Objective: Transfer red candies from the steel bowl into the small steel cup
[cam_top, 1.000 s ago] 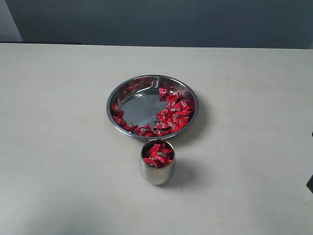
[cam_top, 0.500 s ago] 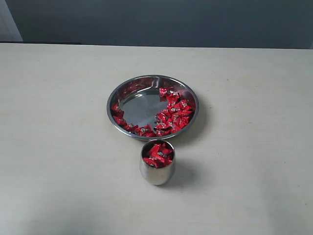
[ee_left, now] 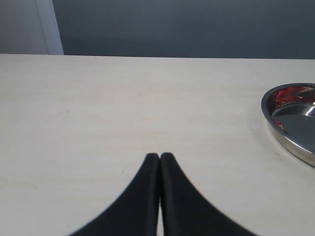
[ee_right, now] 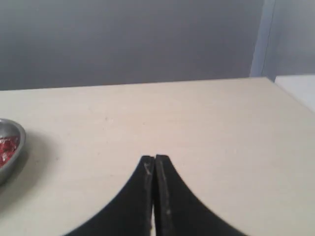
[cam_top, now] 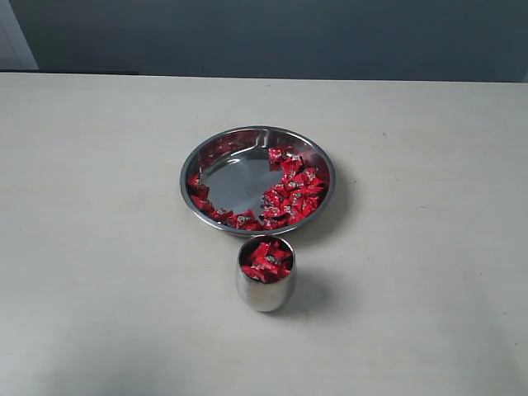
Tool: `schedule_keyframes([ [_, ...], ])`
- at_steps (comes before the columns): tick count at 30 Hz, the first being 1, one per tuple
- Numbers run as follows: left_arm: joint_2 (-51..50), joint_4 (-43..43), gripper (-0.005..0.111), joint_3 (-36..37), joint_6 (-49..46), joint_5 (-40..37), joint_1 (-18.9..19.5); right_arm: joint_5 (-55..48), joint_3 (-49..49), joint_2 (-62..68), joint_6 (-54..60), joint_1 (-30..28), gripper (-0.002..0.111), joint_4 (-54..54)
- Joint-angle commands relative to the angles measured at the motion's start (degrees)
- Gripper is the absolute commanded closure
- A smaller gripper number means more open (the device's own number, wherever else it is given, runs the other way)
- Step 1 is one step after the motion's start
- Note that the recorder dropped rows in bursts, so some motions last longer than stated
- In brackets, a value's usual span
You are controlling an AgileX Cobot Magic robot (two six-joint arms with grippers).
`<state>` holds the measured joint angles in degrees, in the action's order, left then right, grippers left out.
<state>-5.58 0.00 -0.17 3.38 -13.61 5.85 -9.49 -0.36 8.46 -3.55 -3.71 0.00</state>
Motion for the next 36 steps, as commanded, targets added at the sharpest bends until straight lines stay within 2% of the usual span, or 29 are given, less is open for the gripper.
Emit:
schedule_keyframes([
  [1,0.3,0.0,0.106,0.2,0.1,0.2,-0.3,-6.4,0.4,-0.2,-2.5,-0.3,0.108,3.5],
  [36,0.3,0.0,0.106,0.2,0.1,0.2,-0.3,-8.0,0.4,-0.2,-2.5,-0.3,0.108,3.5],
])
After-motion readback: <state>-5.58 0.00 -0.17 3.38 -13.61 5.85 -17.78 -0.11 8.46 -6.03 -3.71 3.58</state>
